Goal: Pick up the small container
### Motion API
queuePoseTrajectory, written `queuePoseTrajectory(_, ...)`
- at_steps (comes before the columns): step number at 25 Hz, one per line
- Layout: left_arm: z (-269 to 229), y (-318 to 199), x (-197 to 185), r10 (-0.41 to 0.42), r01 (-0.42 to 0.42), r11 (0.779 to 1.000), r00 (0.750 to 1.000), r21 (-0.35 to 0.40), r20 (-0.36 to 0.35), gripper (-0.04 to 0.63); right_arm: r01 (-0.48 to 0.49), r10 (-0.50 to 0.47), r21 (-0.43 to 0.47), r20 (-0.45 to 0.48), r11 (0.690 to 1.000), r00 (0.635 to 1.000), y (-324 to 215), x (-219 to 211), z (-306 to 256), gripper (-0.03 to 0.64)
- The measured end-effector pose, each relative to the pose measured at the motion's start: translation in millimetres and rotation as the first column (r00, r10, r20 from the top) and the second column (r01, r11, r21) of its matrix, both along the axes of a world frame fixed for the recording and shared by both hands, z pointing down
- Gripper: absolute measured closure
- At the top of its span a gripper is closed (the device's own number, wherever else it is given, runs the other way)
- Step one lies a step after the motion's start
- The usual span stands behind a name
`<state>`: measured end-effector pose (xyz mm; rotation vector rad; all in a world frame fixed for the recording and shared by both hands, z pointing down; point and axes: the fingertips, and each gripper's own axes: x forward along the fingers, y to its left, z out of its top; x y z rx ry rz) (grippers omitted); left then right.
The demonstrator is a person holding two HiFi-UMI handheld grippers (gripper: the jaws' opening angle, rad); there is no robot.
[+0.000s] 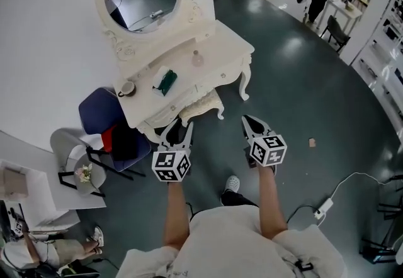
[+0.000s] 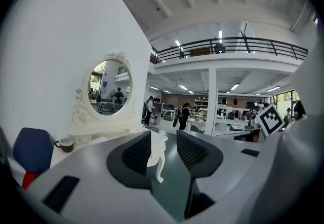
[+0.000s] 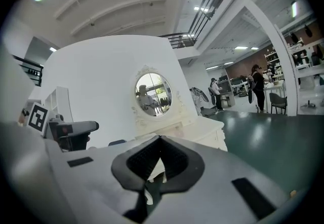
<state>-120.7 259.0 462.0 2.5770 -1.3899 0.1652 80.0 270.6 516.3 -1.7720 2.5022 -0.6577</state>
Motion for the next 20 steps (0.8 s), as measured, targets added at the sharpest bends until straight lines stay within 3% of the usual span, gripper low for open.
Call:
queuePoseTrajectory(8, 7, -56, 57, 0.059, -0.058, 0.998, 0.998, -0.023, 0.025, 0.422, -0.002, 0.003, -0.009, 0.043, 1.000, 0.999, -50, 41, 13, 0.601)
queuePoseTrajectory(13, 19, -67, 83, 0.082, -0.080, 0.996, 0.996, -0.047, 0.041, 0.422, -0.088, 0.092, -0.030, 0.138, 0.996, 0.986, -55, 84, 32, 0.601)
queuePoseTrajectory(20, 39, -89, 92, 0.075, -0.073, 0.995, 0.997, -0.068, 0.021, 0.422, -0.088, 0.092, -0.042, 0.099, 0.995, 0.991, -57, 93, 44, 0.601)
